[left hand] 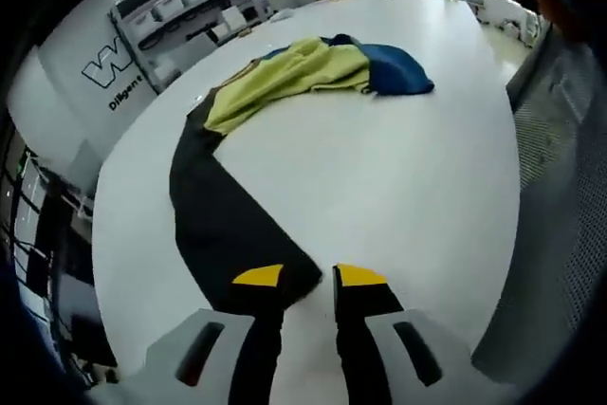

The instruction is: Fold the garment on the visible template until the final outline fits inside the template.

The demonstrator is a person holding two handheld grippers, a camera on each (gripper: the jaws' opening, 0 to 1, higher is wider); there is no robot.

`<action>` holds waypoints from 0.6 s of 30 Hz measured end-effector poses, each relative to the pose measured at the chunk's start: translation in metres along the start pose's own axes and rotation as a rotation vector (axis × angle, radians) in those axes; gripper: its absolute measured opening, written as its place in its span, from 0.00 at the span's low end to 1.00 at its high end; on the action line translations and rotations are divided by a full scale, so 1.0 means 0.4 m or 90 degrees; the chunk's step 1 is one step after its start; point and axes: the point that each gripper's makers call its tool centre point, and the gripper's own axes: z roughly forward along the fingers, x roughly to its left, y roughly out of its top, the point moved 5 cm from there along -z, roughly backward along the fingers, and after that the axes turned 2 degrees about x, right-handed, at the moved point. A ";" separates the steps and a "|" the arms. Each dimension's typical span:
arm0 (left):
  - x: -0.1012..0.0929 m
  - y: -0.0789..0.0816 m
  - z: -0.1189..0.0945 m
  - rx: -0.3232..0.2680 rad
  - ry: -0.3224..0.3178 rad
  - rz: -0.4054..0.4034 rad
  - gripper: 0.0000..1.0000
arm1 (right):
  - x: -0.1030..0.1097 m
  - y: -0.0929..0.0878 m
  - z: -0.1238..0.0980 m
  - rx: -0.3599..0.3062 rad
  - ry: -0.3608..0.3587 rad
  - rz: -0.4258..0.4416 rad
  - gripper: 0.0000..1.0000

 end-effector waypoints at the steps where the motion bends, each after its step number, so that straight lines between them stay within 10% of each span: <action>1: 0.001 0.000 0.001 -0.004 -0.003 0.000 0.19 | -0.001 0.001 0.000 -0.001 -0.001 0.001 0.92; 18: 0.012 0.006 -0.010 -0.031 0.001 -0.040 0.00 | -0.007 -0.004 0.000 0.006 -0.005 0.004 0.89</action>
